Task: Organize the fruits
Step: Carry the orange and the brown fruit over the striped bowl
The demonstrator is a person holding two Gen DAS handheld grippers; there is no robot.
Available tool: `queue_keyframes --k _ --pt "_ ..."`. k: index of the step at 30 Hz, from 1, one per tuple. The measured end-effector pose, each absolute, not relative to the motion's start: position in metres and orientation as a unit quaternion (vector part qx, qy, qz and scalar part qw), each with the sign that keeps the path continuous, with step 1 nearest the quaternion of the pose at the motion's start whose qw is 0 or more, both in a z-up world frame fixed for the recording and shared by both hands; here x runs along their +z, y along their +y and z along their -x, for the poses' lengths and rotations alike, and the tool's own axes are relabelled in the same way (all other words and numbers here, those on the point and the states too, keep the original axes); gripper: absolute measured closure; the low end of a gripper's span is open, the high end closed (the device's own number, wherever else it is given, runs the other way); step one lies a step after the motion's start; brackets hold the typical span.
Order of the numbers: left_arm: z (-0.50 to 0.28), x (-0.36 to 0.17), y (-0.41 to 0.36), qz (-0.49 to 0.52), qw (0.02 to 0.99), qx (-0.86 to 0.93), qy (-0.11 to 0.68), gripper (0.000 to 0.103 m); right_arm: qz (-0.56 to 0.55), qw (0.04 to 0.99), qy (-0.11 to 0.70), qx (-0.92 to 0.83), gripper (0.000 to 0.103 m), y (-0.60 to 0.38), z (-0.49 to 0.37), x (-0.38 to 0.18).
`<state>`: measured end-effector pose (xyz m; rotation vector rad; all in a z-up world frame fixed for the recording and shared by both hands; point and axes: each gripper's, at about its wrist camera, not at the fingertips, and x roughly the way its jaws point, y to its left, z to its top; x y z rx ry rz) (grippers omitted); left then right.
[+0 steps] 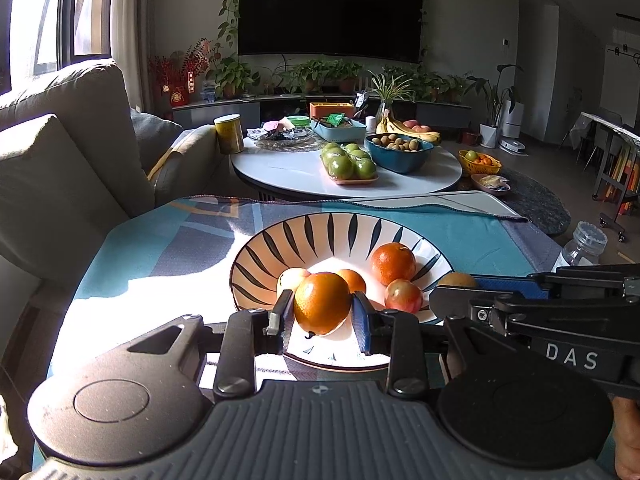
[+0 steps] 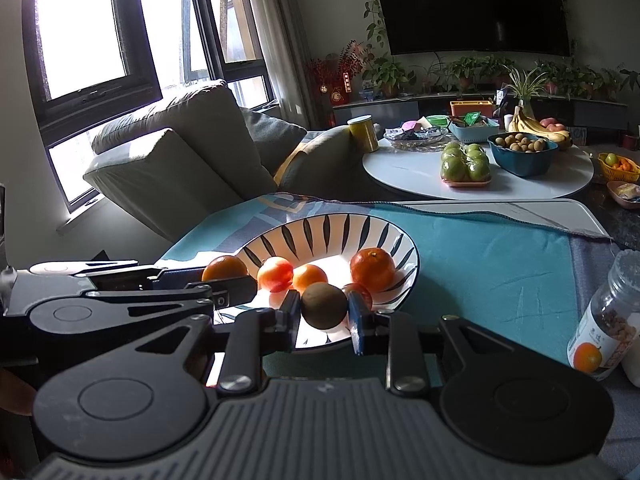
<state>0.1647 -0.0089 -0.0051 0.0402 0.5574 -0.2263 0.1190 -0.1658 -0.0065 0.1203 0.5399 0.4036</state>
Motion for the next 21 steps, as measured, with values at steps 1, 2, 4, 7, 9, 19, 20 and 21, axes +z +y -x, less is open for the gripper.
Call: queue_keyframes --k 1,2,4,7,9,19,20,21 --pt "-0.166 -0.007 -0.009 -0.02 0.954 -0.111 0.277 0.075 -0.059 0.942 0.265 0.198 0.019 -0.166 -0.12 -0.007" --pt "-0.168 -0.008 -0.01 -0.02 0.954 -0.11 0.279 0.075 -0.06 0.942 0.266 0.197 0.019 -0.167 -0.121 -0.007" --pt "-0.17 -0.01 -0.01 -0.02 0.953 -0.11 0.283 0.075 -0.062 0.941 0.268 0.196 0.019 -0.168 -0.123 -0.009" --pt "-0.174 -0.013 -0.01 -0.019 0.952 -0.11 0.286 0.075 -0.066 0.94 0.271 0.195 0.019 -0.169 -0.125 -0.01" --pt "-0.175 -0.014 -0.01 -0.018 0.951 -0.11 0.287 0.075 -0.067 0.94 0.273 0.195 0.019 -0.17 -0.126 -0.011" --pt "-0.177 -0.016 -0.01 -0.017 0.951 -0.111 0.289 0.074 -0.068 0.939 0.274 0.196 0.019 -0.169 -0.129 -0.012" --pt "-0.177 -0.016 -0.01 -0.018 0.95 -0.112 0.289 0.074 -0.068 0.939 0.274 0.196 0.019 -0.169 -0.129 -0.012" --pt "-0.178 -0.017 -0.01 -0.019 0.95 -0.112 0.29 0.074 -0.068 0.939 0.274 0.196 0.019 -0.169 -0.129 -0.012"
